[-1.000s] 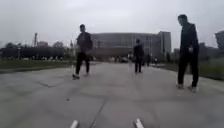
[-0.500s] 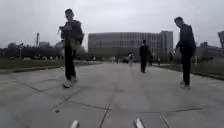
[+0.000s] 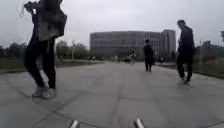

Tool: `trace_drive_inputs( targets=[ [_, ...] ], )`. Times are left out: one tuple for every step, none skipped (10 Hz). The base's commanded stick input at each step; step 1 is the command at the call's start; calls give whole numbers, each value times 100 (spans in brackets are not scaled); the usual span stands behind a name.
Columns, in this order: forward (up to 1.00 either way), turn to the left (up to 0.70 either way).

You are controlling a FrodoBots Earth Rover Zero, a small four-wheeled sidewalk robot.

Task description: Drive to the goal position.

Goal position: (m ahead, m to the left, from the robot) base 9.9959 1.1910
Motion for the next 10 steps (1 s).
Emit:
trace_drive_inputs(
  targets=[
    [85, -34],
    [85, -3],
    [85, -3],
    [85, -3],
    [85, -3],
    [85, -3],
    [85, -3],
    [85, -3],
    [85, -3],
    [85, -3]
  ],
)
